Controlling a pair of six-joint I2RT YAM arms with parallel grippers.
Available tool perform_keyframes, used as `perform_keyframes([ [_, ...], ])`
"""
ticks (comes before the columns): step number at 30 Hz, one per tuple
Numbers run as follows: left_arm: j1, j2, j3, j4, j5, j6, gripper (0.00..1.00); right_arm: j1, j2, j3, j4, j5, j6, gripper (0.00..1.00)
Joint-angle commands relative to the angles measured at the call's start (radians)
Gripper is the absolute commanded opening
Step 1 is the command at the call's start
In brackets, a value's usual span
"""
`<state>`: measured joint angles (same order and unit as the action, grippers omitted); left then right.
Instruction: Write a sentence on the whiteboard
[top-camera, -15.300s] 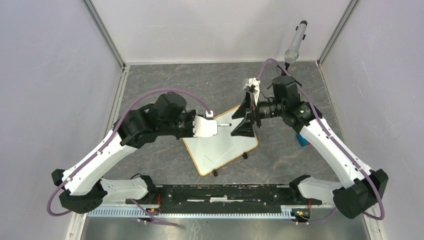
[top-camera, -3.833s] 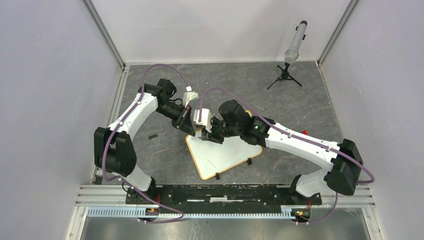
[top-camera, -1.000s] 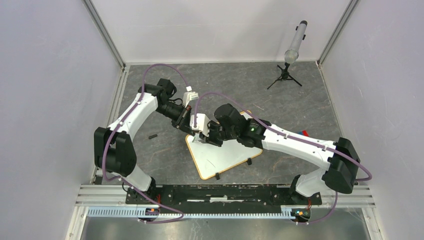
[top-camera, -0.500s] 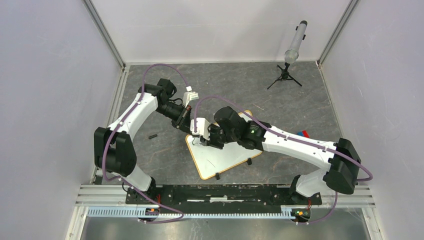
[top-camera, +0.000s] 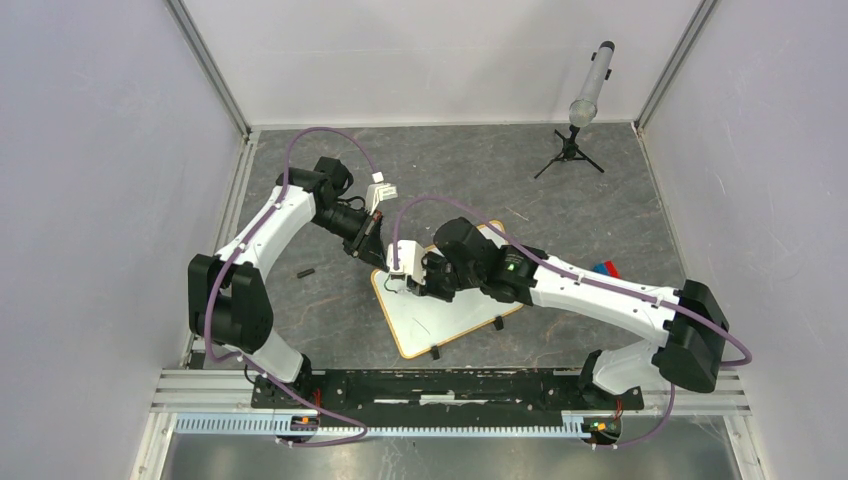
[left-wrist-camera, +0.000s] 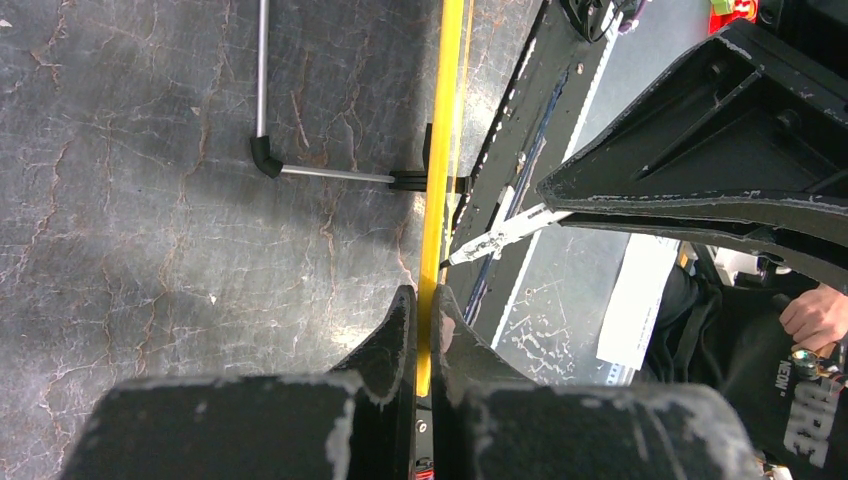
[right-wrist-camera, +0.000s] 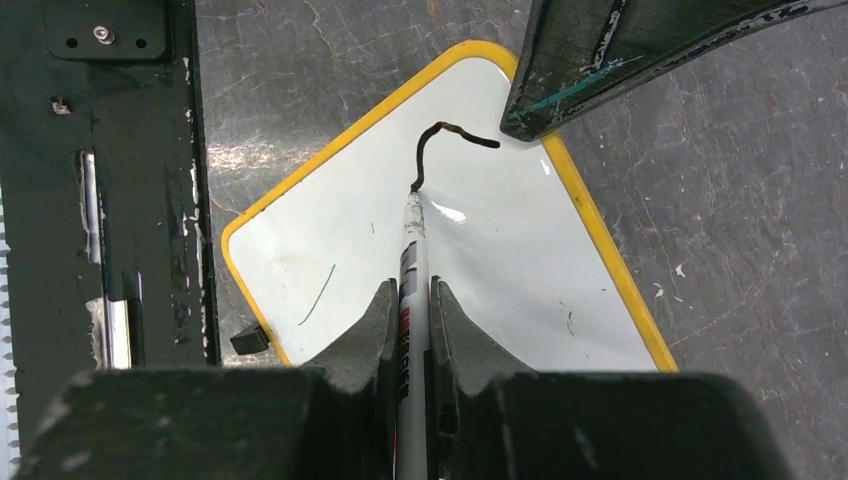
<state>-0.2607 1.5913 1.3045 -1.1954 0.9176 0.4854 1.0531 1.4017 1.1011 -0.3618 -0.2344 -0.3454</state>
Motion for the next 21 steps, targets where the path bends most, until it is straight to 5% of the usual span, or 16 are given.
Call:
perform_keyframes([
  [1, -0.002, -0.002, 0.018, -0.013, -0.011, 0.003, 0.03, 0.008, 0.001, -0.003, -0.008, -0.009, -0.008, 0.00],
  [21, -0.002, -0.004, 0.018, -0.013, -0.013, 0.007, 0.02, 0.047, 0.027, 0.098, -0.006, -0.041, -0.012, 0.00],
])
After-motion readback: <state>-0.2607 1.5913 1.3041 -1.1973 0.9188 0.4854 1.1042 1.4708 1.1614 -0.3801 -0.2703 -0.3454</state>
